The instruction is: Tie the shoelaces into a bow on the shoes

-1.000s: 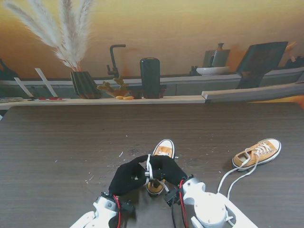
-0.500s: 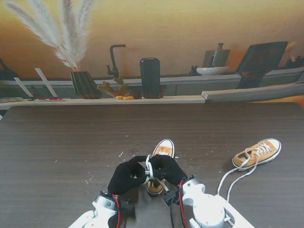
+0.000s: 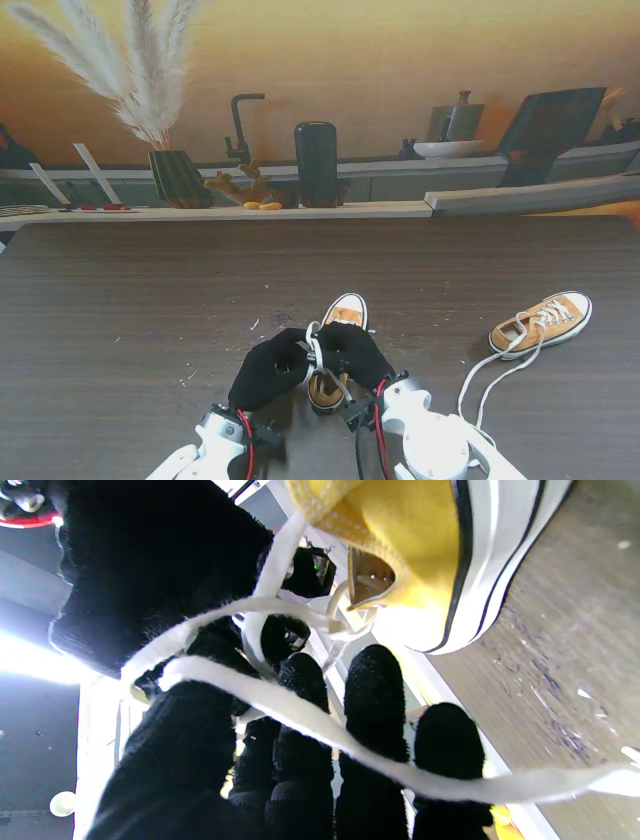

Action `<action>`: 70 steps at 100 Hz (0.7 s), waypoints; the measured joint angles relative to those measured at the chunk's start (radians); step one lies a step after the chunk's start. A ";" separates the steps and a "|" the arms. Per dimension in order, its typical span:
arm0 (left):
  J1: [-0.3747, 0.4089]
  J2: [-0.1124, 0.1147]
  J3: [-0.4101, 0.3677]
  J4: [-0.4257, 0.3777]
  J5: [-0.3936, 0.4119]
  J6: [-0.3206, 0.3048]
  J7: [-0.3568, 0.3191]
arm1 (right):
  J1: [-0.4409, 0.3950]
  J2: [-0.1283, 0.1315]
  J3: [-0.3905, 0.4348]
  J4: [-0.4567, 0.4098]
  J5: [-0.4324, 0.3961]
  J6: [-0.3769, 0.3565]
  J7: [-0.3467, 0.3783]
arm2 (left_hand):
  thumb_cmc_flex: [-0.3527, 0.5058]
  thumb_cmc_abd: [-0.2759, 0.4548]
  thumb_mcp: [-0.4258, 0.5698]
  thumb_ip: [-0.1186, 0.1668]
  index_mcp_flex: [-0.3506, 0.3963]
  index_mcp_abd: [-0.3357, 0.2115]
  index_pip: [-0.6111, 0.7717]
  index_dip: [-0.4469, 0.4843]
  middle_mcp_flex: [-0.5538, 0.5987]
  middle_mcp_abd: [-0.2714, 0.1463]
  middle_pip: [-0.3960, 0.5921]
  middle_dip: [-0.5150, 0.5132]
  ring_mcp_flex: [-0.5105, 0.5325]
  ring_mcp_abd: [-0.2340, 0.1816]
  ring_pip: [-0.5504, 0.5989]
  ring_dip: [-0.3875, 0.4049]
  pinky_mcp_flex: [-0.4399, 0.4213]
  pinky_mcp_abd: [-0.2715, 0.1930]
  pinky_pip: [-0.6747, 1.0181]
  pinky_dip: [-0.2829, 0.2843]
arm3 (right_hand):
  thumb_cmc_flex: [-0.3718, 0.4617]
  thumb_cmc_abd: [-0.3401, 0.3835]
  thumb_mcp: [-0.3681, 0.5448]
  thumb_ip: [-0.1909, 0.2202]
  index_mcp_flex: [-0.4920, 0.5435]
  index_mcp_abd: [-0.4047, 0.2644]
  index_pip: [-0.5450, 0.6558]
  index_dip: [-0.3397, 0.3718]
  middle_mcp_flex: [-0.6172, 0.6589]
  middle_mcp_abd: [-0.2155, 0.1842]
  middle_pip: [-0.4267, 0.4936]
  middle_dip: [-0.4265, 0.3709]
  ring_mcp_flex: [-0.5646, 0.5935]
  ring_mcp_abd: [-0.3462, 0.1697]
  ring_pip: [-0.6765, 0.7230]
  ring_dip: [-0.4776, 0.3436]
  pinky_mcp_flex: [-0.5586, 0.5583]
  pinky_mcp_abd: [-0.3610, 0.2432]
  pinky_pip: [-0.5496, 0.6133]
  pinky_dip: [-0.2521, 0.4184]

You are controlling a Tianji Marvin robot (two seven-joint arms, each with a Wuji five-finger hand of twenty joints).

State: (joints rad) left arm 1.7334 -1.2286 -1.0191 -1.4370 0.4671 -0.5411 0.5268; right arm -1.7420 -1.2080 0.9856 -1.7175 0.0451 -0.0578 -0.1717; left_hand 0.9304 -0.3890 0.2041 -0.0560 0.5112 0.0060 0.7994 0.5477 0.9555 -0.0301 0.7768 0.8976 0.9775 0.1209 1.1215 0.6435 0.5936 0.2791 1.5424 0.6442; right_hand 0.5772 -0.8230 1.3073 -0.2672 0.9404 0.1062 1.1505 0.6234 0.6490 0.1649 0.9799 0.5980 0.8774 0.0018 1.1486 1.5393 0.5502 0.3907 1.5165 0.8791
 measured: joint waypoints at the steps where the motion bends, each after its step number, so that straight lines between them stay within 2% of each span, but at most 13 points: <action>1: 0.000 0.000 0.000 -0.001 0.000 0.001 -0.001 | -0.001 0.000 0.000 0.000 0.000 -0.001 -0.001 | 0.000 0.000 0.000 0.001 0.000 0.000 0.000 0.000 -0.002 0.000 -0.001 0.000 0.000 0.000 0.000 0.000 0.000 0.000 0.000 0.000 | 0.000 0.000 0.000 0.000 0.000 0.000 0.000 0.000 0.000 0.000 0.000 0.000 0.000 0.000 0.000 0.000 -0.002 0.000 -0.002 0.000; 10: 0.005 0.002 -0.004 -0.008 -0.001 0.005 -0.010 | -0.005 -0.002 0.001 0.000 -0.001 -0.007 -0.006 | 0.021 0.000 -0.010 0.011 0.000 0.000 -0.004 -0.003 0.002 0.000 -0.039 0.000 -0.010 0.000 0.000 0.000 -0.014 0.000 -0.004 0.003 | 0.000 0.001 0.000 0.000 -0.001 0.000 -0.006 0.000 0.000 0.000 0.000 0.000 0.000 0.000 0.000 0.000 -0.005 0.000 -0.008 0.000; 15: 0.007 0.004 -0.006 -0.012 -0.001 0.005 -0.017 | -0.007 -0.002 0.002 0.000 -0.002 -0.009 -0.008 | 0.030 0.001 -0.006 0.029 0.001 0.000 -0.026 -0.029 0.002 0.000 -0.066 0.011 -0.010 0.000 0.000 0.000 -0.024 0.000 -0.012 0.010 | 0.000 0.004 -0.010 0.000 -0.001 0.000 -0.006 0.000 0.000 0.000 0.000 0.000 0.000 0.001 -0.001 0.000 -0.005 0.000 -0.009 0.000; 23: 0.010 0.007 -0.011 -0.016 0.000 0.005 -0.028 | -0.008 -0.002 0.003 0.000 -0.002 -0.009 -0.009 | 0.030 0.001 0.070 0.049 0.016 0.000 -0.091 -0.078 0.003 0.000 -0.120 0.042 -0.032 0.000 -0.024 0.003 -0.029 0.000 -0.019 0.014 | 0.000 0.005 -0.010 0.000 -0.001 0.003 -0.003 0.000 0.000 0.000 0.000 0.000 0.000 0.001 -0.001 0.000 -0.006 0.000 -0.009 0.000; 30: 0.011 0.011 -0.014 -0.019 0.002 0.003 -0.037 | -0.008 -0.002 0.005 0.001 -0.003 -0.009 -0.009 | 0.030 0.011 0.190 0.076 0.040 -0.001 -0.156 -0.092 0.018 0.000 -0.176 0.075 -0.034 0.000 -0.024 0.009 -0.038 0.000 -0.026 0.018 | 0.000 0.005 -0.010 0.000 -0.001 0.004 0.006 0.000 0.000 0.000 0.000 0.000 0.000 0.002 -0.002 0.000 -0.006 0.000 -0.009 0.000; 42: 0.011 0.015 -0.021 -0.020 0.005 -0.005 -0.052 | -0.008 -0.002 0.005 0.002 -0.002 -0.009 -0.008 | 0.030 -0.022 0.277 0.087 0.055 -0.001 -0.208 -0.103 0.029 0.000 -0.225 0.108 -0.057 0.000 -0.025 0.014 -0.051 0.000 -0.030 0.024 | 0.000 0.010 -0.010 0.000 -0.001 0.004 0.006 0.000 0.000 0.000 0.000 0.000 0.000 0.003 -0.011 0.000 -0.006 0.000 -0.009 0.000; 52: 0.011 0.017 -0.022 -0.020 0.005 -0.007 -0.050 | -0.008 -0.002 0.005 0.003 -0.002 -0.012 -0.006 | 0.030 -0.012 0.284 0.087 0.076 -0.001 -0.220 -0.104 0.030 0.003 -0.235 0.112 -0.057 0.001 -0.025 0.014 -0.053 0.000 -0.031 0.025 | 0.000 0.010 -0.010 0.000 -0.001 0.004 0.008 0.000 0.000 0.000 0.000 0.000 0.000 0.010 -0.011 0.000 -0.006 0.000 -0.009 0.000; 62: 0.010 0.016 -0.019 -0.019 -0.004 -0.009 -0.044 | -0.008 -0.002 0.005 0.004 -0.003 -0.015 -0.005 | 0.030 0.005 0.188 0.087 0.079 -0.001 -0.202 -0.104 0.031 0.011 -0.165 0.088 -0.057 0.002 -0.026 0.014 -0.053 0.000 -0.031 0.030 | 0.000 0.010 -0.010 0.000 -0.001 0.003 0.008 0.000 0.000 -0.001 0.000 0.000 0.000 0.012 -0.011 0.000 -0.006 0.000 -0.009 0.000; 70: 0.009 0.014 -0.016 -0.017 -0.009 -0.009 -0.039 | -0.007 -0.001 0.005 0.004 -0.010 -0.016 0.000 | 0.038 0.002 0.163 0.087 0.089 -0.001 -0.182 -0.104 0.028 0.012 -0.142 0.072 -0.057 0.003 -0.026 0.014 -0.053 0.000 -0.031 0.035 | 0.000 0.010 -0.010 0.000 -0.001 0.003 0.012 0.001 0.000 -0.001 0.000 0.000 0.000 0.012 -0.012 0.000 -0.006 0.000 -0.009 0.000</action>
State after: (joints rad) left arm 1.7425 -1.2145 -1.0354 -1.4540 0.4584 -0.5502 0.4876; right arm -1.7495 -1.2088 0.9907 -1.7139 0.0353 -0.0742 -0.1719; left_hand 0.9682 -0.3867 0.3671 0.0309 0.6007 0.0045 0.6174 0.4438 0.9834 -0.0185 0.6348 0.9697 0.9201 0.1234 1.0960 0.6575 0.5407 0.2792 1.5116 0.6795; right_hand 0.5774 -0.8125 1.2970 -0.2673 0.9397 0.1094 1.1625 0.6241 0.6488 0.1636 0.9801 0.5980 0.8773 0.0138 1.1367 1.5393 0.5441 0.3907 1.5077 0.8791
